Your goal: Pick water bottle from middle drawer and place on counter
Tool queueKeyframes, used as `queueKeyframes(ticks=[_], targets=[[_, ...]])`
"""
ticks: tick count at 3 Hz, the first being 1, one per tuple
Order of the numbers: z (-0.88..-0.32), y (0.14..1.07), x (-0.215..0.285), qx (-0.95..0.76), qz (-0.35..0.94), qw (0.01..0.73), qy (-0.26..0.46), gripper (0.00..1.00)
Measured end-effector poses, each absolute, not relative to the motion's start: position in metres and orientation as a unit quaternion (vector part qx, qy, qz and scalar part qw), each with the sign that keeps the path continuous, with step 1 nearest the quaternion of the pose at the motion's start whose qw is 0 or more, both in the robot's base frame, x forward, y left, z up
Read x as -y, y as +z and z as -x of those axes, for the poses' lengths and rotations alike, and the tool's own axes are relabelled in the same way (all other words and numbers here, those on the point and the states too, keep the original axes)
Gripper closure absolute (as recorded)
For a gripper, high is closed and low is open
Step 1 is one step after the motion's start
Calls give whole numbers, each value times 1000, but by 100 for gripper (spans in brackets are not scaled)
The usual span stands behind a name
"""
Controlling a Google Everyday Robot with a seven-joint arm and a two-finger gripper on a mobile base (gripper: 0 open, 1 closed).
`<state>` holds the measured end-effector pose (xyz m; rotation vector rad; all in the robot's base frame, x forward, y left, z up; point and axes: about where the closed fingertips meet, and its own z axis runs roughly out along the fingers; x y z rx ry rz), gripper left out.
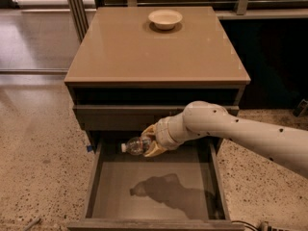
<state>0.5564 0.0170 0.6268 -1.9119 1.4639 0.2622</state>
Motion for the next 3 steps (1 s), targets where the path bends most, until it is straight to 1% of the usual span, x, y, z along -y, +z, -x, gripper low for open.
queueKeyframes(ticks=[1, 2, 3], targets=[[-556, 627, -17, -566, 739, 352, 101, 100], [-566, 656, -13, -554, 737, 376, 95, 100], [-575, 731, -6, -518, 731, 429, 114, 100]])
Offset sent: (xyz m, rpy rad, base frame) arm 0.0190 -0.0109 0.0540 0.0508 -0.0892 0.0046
